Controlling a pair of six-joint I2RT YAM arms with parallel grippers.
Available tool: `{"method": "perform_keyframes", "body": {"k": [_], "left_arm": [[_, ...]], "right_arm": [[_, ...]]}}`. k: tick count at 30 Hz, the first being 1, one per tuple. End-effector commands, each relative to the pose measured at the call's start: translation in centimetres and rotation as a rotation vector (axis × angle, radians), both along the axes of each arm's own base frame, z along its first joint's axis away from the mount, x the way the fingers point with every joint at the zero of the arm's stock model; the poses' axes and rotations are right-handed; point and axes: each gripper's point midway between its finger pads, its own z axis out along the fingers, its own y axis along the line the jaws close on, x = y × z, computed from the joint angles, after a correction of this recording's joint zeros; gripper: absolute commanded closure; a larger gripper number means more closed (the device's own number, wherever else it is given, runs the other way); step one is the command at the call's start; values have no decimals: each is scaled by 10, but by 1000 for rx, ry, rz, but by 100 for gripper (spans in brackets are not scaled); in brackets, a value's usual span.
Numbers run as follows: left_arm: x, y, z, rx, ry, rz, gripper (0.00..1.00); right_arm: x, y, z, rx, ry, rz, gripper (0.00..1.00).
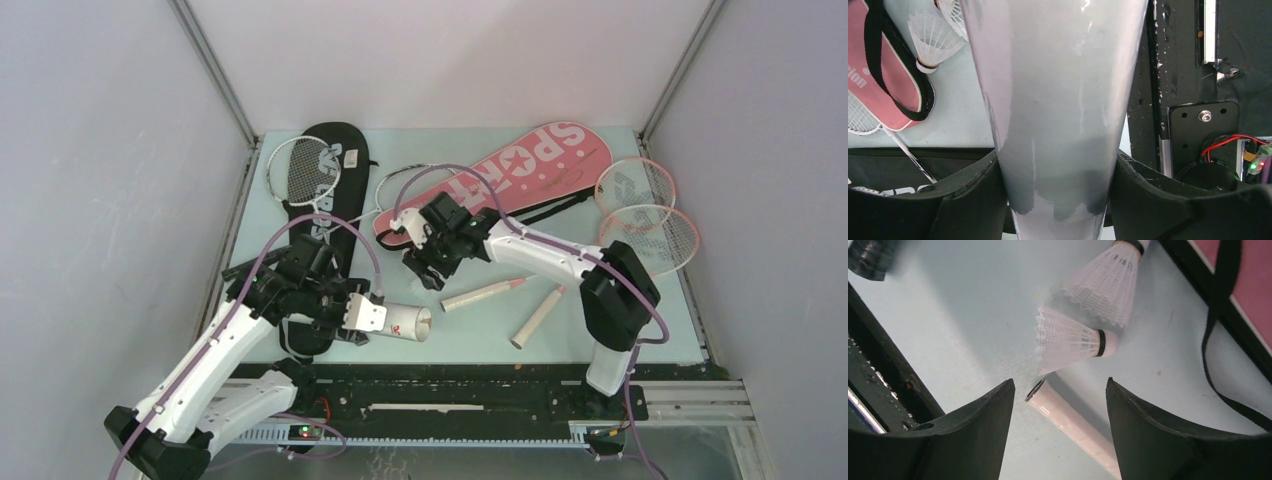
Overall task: Pack up the badminton gear
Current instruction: Pick up the shuttlecock at the center of the board.
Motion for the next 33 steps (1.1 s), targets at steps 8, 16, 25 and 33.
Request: {"method": "perform_keyframes", "body": {"k": [8,16,25,33], "left_arm": [[-4,-4,1,-36,-14,-13,39],[-1,-6,4,-44,-22,-15,38],[5,-11,12,-51,-35,-27,38],[12,-19,23,-76,-45,-50,38]], "right_arm": [[2,21,-22,-99,-41,-37,27],[10,18,-30,-163,-68,-52,45],[26,3,-17,-185,-130,-86,71],[52,-27,11,-165,-179,-158,98]]}}
